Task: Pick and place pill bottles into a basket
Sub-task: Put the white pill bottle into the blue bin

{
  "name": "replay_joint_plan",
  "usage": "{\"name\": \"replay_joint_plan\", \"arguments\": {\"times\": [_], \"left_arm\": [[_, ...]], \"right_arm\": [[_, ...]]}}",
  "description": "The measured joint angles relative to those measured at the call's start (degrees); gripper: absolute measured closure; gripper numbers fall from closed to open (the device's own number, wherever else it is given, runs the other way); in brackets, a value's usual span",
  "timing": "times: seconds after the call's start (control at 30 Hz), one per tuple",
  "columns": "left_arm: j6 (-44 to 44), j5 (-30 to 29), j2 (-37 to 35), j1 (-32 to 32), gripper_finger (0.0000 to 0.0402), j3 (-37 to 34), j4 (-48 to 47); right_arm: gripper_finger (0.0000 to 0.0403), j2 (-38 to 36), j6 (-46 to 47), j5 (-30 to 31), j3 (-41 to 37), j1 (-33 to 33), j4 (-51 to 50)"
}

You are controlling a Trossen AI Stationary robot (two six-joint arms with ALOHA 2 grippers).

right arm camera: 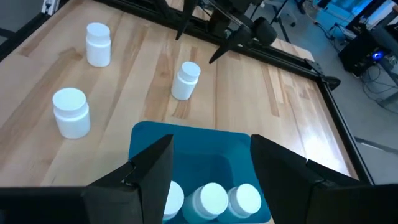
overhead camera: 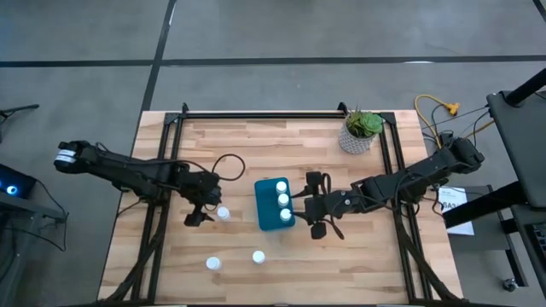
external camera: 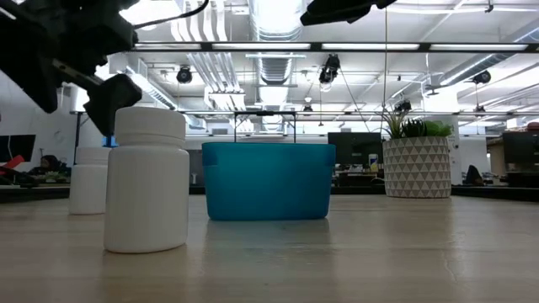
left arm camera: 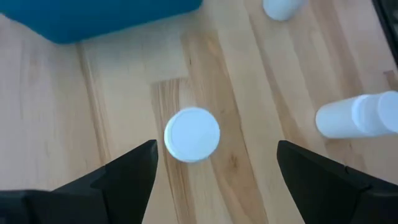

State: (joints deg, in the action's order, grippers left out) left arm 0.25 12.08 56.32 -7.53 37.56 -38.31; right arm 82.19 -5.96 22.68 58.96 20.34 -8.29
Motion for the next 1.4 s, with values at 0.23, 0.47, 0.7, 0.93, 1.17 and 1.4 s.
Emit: {"name": "replay_joint_plan", "arguments": {"times": [0.23, 0.47, 0.7, 0.93, 1.17, 1.4], "left_arm": [[0.09, -0.43, 0.34, -0.01, 0.009, 2.31, 0.02], [0.05, -1.03, 2.49, -0.04, 0.009, 2.23, 0.09], [0.02, -1.07, 9.83, -0.04, 0.009, 2.16, 0.64], [-0.11, -1.07, 18.56, -0.04, 0.009, 2.91, 0.77], [-1.95, -1.05, 22.64, -0.04, 0.009, 5.74, 0.82], [-6.83, -1.05, 23.39, -0.06, 0.009, 5.96, 0.81]], "right_arm": [[0.0197, 0.0, -1.5, 1.94, 0.66, -0.04, 0.15], [0.0197, -0.02, -2.21, 1.99, 0.83, -0.04, 0.13], [0.0197, -0.02, -2.2, 1.97, 0.83, -0.02, 0.1], [0.0197, -0.02, -2.13, 1.95, 0.83, -0.02, 0.1], [0.0197, -0.02, -2.01, 1.92, 0.83, -0.02, 0.1], [0.0197, -0.02, -1.97, 1.9, 0.83, 0.02, 0.1]]}}
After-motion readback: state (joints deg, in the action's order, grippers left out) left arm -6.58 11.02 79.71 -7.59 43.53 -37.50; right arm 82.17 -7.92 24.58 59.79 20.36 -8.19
